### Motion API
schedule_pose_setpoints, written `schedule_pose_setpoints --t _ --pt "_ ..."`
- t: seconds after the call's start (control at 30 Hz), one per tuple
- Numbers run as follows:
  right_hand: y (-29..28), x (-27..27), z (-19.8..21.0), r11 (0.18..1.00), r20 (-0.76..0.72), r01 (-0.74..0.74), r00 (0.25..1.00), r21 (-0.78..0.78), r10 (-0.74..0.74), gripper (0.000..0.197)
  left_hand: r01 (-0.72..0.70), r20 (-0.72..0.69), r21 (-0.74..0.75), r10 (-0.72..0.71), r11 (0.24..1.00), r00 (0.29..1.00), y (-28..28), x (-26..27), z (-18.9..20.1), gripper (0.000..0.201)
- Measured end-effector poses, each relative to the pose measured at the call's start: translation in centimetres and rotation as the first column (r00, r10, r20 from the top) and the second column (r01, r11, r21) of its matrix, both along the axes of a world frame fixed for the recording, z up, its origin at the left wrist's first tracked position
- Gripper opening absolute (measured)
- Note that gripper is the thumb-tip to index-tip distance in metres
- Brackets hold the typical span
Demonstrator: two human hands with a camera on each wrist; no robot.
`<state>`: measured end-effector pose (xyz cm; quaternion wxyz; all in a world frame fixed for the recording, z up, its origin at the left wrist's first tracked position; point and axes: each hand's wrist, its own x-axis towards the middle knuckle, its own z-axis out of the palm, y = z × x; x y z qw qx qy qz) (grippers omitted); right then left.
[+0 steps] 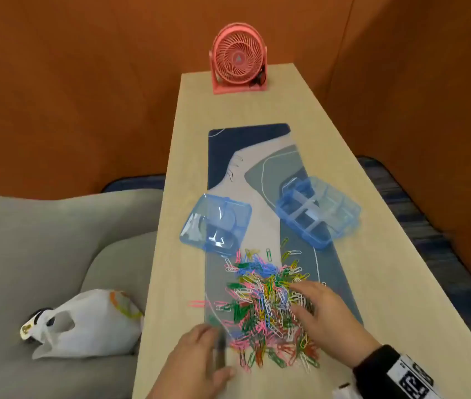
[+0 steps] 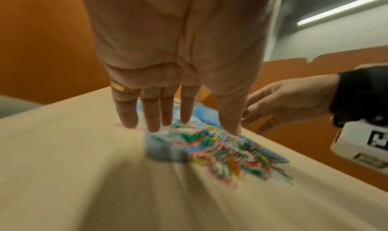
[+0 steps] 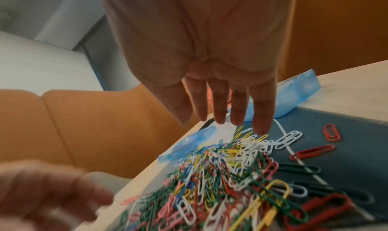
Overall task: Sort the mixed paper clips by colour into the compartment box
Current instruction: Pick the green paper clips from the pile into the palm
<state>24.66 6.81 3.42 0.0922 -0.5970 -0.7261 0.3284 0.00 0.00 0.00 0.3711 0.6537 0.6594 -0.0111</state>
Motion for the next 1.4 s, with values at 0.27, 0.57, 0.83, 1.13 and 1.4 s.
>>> schedule_pose_setpoints --t 0.27,0.57,0.83,1.13,1.4 --pt "-0.6 0.2 -3.4 0.992 0.127 -0.128 0.984 0.016 0.125 0.045 0.405 -0.175 0.267 -0.369 0.875 0.913 2.5 4.9 -0.8 0.061" --pt "-1.2 -0.1 -3.9 0.961 0.274 -0.276 0.927 0.034 0.256 0.024 0.474 -0.189 0.236 -0.439 0.848 0.879 3.0 4.9 -2.0 0.028" --pt "-2.0 -0.3 -3.2 0.967 0.251 -0.216 0.951 0.136 0.177 0.028 0.374 -0.14 0.365 -0.347 0.852 0.927 2.6 4.7 -0.8 0.013" --pt "-3.8 0.3 -2.1 0.995 -0.044 -0.081 0.996 0.057 0.084 0.024 -0.322 0.67 0.126 0.158 0.938 0.725 -0.4 2.9 0.7 0.014" --pt "-4.1 0.7 -1.0 0.992 -0.37 -0.005 0.928 -0.123 -0.041 0.026 -0.449 0.78 -0.054 0.319 0.892 0.539 -1.8 3.5 0.9 0.023"
